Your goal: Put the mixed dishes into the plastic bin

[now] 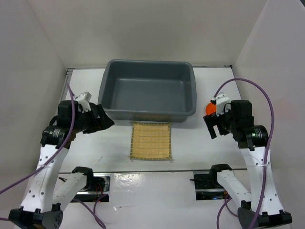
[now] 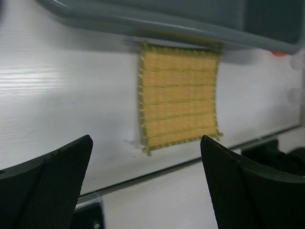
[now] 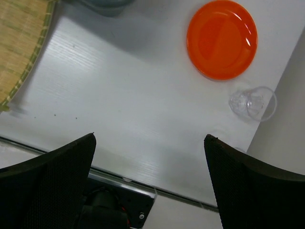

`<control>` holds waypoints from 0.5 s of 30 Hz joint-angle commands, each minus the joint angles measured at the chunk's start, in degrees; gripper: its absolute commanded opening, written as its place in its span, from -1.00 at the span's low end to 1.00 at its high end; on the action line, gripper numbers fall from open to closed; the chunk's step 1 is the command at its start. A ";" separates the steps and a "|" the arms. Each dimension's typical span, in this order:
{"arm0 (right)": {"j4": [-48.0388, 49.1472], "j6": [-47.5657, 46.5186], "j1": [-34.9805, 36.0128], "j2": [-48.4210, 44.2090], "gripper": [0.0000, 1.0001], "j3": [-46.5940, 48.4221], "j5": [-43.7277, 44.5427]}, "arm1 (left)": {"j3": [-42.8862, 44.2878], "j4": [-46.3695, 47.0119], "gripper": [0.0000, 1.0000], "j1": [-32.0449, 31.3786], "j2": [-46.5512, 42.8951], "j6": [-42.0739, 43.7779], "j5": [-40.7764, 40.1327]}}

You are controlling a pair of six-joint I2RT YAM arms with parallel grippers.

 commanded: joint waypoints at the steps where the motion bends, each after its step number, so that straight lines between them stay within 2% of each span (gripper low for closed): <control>1: 0.36 -7.39 2.94 2.46 0.97 1.68 -5.47 | -6.58 7.01 1.00 -1.70 5.34 -3.05 15.20; 2: 0.36 -8.55 3.82 3.35 0.97 2.30 -6.79 | -7.38 7.98 1.00 -2.32 6.05 -3.58 15.73; 3: 0.36 -9.26 4.62 4.22 0.85 2.31 -7.84 | -8.09 9.82 1.00 -2.85 6.06 -3.59 15.73; 4: 0.97 -9.96 6.19 6.23 0.85 2.31 -9.86 | -8.10 10.44 0.98 -3.63 7.37 -3.59 15.03; 6: 0.97 -10.84 8.83 9.05 0.89 2.31 -11.36 | -8.62 11.51 0.98 -4.43 8.69 -3.59 15.03; 7: 0.97 -10.85 12.58 10.81 0.97 2.31 -11.37 | -8.62 11.51 0.98 -4.43 10.61 -2.98 15.03; 12: 5.00 -10.94 16.31 16.09 0.97 3.01 -11.28 | -10.02 12.46 0.93 -8.56 18.61 -2.88 17.39; 15: 8.43 -9.89 19.73 17.85 0.97 2.31 -10.59 | -10.03 14.66 0.93 -9.79 22.83 -4.98 16.10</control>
